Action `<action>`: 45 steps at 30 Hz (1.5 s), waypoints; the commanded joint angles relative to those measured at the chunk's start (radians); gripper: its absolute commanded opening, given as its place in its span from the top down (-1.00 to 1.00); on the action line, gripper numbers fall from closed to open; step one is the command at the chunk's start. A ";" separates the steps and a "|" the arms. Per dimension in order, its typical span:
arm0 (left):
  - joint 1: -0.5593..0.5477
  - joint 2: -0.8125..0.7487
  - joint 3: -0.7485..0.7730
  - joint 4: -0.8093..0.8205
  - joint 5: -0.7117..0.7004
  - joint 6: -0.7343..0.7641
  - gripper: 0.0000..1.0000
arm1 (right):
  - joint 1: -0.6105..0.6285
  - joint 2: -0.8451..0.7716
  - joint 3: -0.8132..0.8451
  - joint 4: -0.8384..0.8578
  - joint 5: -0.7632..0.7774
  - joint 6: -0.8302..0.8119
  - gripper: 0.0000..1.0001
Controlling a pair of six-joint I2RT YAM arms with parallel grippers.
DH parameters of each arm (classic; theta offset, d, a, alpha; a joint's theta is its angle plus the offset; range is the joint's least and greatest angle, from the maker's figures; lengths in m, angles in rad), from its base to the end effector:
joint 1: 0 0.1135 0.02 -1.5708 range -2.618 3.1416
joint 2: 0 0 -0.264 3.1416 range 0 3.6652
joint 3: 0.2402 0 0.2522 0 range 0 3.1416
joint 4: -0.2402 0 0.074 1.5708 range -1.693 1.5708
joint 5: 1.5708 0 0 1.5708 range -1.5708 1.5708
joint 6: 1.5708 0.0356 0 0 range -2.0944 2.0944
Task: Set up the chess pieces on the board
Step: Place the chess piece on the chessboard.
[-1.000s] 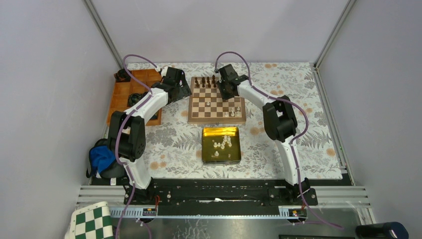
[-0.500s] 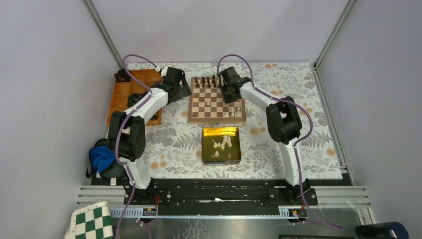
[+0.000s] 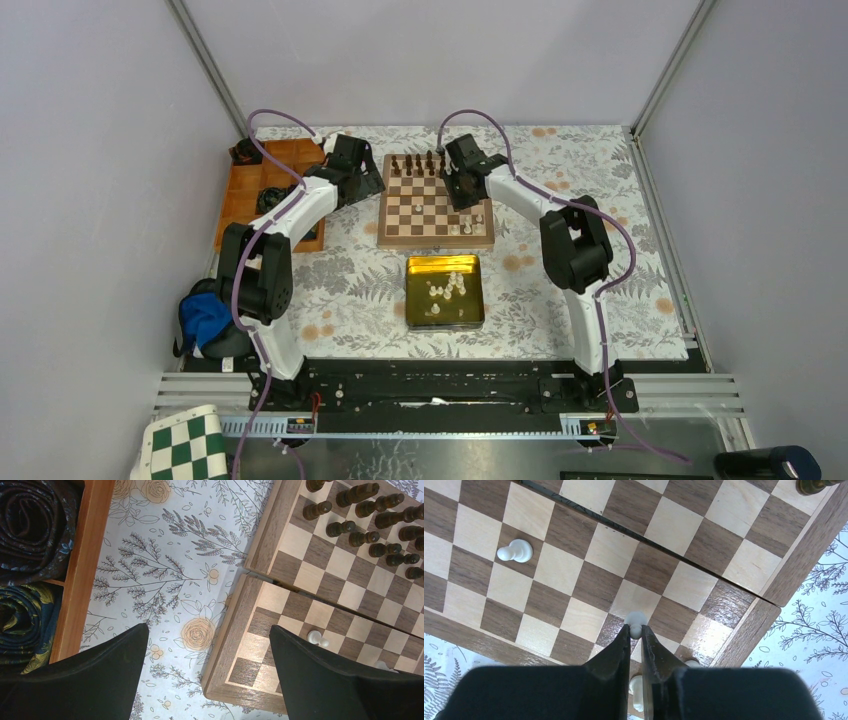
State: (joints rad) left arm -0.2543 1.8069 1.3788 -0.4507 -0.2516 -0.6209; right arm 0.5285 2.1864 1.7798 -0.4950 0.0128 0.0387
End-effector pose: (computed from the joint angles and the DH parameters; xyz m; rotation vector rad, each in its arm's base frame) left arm 0.3881 -0.0917 0.2395 -0.5478 2.3515 -0.0922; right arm 0.4226 0.2463 0.2013 -0.5974 2.4134 0.2266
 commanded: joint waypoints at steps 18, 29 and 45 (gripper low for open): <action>0.003 -0.024 -0.011 0.009 0.010 -0.006 -0.97 | 0.036 -0.086 -0.043 -0.046 -0.051 -0.003 0.79; 0.003 -0.026 -0.016 0.013 0.009 -0.006 -0.98 | 0.037 -0.076 -0.039 -0.044 -0.048 -0.003 0.45; 0.003 -0.025 -0.004 0.013 0.008 -0.007 -0.98 | 0.038 -0.093 0.036 -0.050 -0.038 -0.013 0.30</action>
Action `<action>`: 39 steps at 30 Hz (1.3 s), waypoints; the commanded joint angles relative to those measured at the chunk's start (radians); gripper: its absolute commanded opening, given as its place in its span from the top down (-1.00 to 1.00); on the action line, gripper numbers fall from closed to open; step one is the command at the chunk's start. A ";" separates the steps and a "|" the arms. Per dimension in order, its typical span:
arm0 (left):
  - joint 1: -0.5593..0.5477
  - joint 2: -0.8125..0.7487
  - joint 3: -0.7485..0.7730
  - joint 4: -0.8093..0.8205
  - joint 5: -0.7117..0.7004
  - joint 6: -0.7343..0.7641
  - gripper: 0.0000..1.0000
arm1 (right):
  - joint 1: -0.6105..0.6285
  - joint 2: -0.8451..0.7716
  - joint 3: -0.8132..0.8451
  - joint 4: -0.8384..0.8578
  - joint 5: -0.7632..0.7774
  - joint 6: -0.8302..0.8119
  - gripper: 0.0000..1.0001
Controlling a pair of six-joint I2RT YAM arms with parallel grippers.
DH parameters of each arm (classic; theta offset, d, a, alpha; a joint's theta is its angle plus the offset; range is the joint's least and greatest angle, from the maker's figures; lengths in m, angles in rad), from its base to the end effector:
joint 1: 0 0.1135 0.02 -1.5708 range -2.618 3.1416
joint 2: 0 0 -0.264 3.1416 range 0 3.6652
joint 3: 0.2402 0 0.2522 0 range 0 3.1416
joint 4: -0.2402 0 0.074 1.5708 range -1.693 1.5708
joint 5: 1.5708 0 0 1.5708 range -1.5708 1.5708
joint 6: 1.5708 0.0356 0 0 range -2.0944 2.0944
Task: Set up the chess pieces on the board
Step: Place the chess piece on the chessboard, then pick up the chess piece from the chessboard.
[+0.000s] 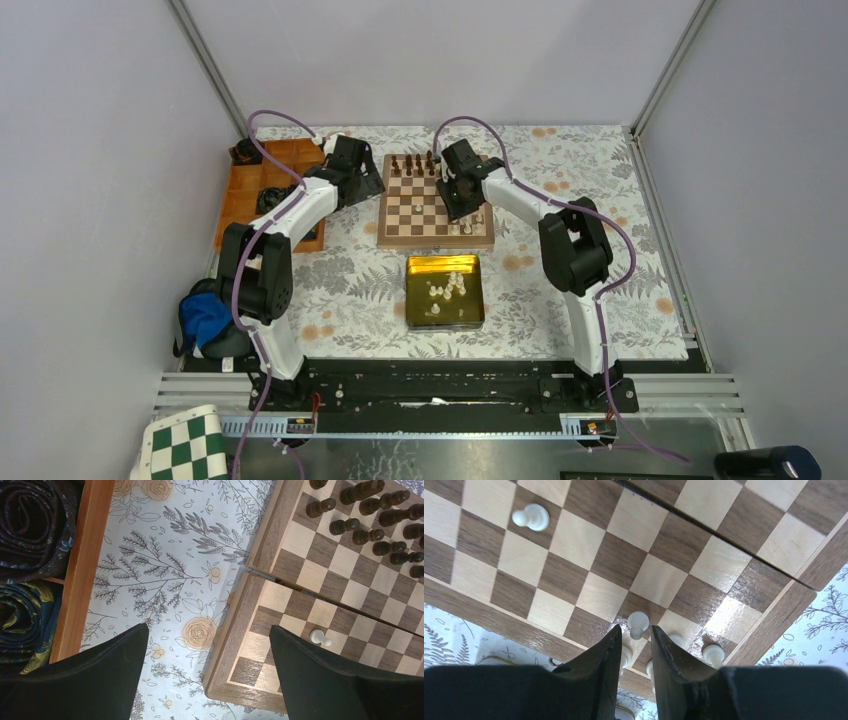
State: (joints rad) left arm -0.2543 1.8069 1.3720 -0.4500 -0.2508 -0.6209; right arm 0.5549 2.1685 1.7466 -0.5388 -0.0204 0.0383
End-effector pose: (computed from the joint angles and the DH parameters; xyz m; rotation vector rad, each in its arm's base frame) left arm 0.3873 -0.0916 0.2374 -0.5477 2.3575 -0.0898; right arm 0.4071 0.2532 0.1963 -0.6597 2.4650 0.2597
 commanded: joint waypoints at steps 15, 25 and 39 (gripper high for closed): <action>-0.052 0.036 0.086 -0.003 -0.001 0.010 -0.90 | 0.004 -0.057 0.196 0.026 -0.016 -0.002 0.22; -0.052 0.024 0.079 -0.010 -0.018 0.007 -0.88 | 0.014 0.056 0.298 0.030 -0.163 -0.033 0.14; -0.052 -0.001 0.059 -0.015 -0.008 0.008 -0.89 | 0.054 0.126 0.275 0.111 -0.215 -0.058 -0.05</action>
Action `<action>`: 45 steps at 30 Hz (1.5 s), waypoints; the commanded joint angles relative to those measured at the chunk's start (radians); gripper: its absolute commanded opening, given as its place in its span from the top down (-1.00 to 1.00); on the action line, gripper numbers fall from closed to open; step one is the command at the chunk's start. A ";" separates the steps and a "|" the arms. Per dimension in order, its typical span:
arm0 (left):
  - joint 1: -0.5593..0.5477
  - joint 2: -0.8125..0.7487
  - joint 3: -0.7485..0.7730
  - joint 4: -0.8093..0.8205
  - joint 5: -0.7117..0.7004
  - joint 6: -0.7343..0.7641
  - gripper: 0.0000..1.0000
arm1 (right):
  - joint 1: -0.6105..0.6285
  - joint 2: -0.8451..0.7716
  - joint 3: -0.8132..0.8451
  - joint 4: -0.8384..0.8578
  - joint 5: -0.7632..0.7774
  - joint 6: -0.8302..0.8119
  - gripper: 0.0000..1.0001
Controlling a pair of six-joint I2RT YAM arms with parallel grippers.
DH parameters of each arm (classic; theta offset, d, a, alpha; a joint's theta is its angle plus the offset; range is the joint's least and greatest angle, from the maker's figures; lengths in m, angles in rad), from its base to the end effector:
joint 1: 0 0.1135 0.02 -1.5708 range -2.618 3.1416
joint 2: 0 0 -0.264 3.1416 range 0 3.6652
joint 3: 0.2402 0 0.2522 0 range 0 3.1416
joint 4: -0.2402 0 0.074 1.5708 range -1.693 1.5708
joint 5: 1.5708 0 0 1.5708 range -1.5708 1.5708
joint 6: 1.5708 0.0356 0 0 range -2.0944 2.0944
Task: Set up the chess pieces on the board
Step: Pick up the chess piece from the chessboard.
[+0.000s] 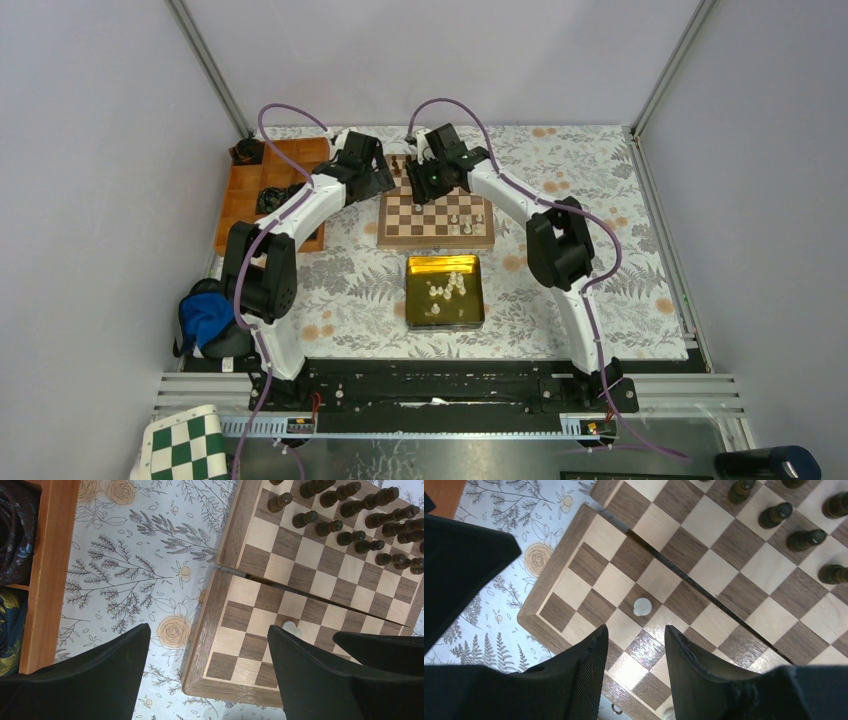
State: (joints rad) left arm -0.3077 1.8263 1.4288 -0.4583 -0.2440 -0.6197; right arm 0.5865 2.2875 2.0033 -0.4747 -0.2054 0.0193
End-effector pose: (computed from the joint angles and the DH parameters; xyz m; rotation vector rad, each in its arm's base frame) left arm 0.3905 -0.1151 0.2475 -0.4805 2.3490 -0.1375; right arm 0.4327 0.2963 0.2266 -0.7642 2.2468 0.5372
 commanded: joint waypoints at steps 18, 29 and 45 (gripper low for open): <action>0.001 -0.032 -0.054 0.022 -0.001 -0.023 -0.90 | 0.029 0.070 0.041 0.056 0.029 -0.058 0.11; 0.001 -0.037 -0.078 0.027 -0.008 -0.030 -0.90 | 0.032 0.094 0.069 0.064 0.042 -0.065 0.17; 0.001 -0.036 -0.079 0.026 -0.016 -0.028 -0.90 | 0.038 0.109 0.093 0.056 0.045 -0.080 0.41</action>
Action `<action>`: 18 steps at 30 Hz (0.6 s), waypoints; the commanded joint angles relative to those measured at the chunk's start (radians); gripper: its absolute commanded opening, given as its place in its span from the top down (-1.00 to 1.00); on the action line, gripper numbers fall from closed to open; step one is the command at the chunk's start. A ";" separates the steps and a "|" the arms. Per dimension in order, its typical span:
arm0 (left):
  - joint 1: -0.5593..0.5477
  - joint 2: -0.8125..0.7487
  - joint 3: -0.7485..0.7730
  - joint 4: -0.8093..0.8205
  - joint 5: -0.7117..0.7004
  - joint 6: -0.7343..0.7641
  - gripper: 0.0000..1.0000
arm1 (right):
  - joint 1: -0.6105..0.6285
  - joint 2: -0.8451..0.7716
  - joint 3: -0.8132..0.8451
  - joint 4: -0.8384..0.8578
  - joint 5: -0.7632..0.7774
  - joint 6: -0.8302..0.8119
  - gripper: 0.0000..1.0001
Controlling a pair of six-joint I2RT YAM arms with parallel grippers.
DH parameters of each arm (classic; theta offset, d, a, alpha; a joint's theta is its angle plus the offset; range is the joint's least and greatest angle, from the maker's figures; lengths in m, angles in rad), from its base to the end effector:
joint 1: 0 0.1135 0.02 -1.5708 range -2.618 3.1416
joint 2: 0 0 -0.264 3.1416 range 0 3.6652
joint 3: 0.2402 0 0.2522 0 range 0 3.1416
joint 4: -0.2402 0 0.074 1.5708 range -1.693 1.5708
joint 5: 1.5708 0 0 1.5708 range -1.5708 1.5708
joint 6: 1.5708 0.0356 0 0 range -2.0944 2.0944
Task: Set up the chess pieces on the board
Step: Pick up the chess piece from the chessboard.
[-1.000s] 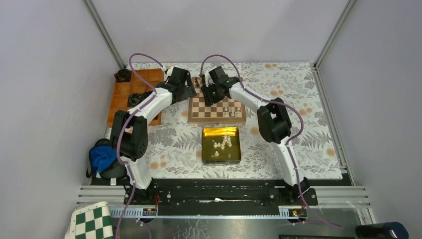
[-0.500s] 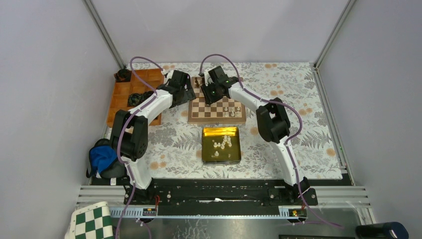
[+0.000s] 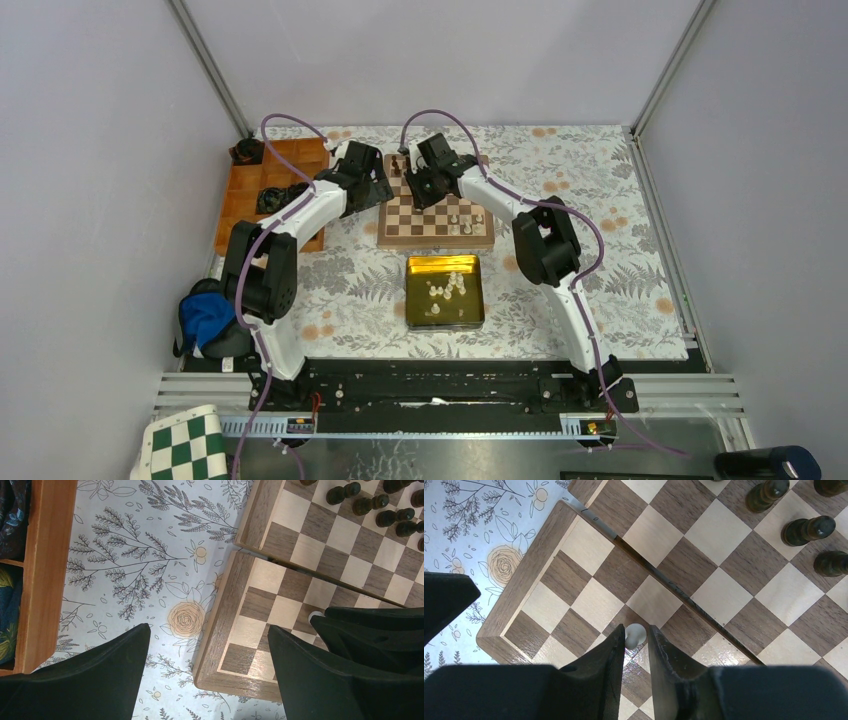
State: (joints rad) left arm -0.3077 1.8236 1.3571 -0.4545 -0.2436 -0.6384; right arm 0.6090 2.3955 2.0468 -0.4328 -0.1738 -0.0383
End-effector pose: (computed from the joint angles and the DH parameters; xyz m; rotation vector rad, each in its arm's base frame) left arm 0.3814 -0.1122 0.2261 -0.5039 2.4048 -0.1093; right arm 0.4410 0.3151 0.1886 -0.8416 2.2364 0.4796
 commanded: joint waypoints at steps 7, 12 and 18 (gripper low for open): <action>0.001 -0.028 -0.004 0.022 -0.013 -0.013 -0.90 | 0.017 -0.024 0.017 0.026 0.050 -0.042 0.61; 0.001 -0.028 -0.006 0.022 -0.010 -0.017 -0.90 | 0.018 -0.055 -0.017 0.038 0.073 -0.051 0.76; 0.001 -0.034 -0.005 0.022 -0.011 -0.020 -0.90 | 0.017 -0.118 -0.079 0.048 0.119 -0.054 0.87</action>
State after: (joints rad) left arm -0.3077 1.8236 1.3571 -0.4541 -0.2432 -0.6418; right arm 0.6170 2.3699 2.0010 -0.3939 -0.1104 -0.0731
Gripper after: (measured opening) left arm 0.950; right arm 0.163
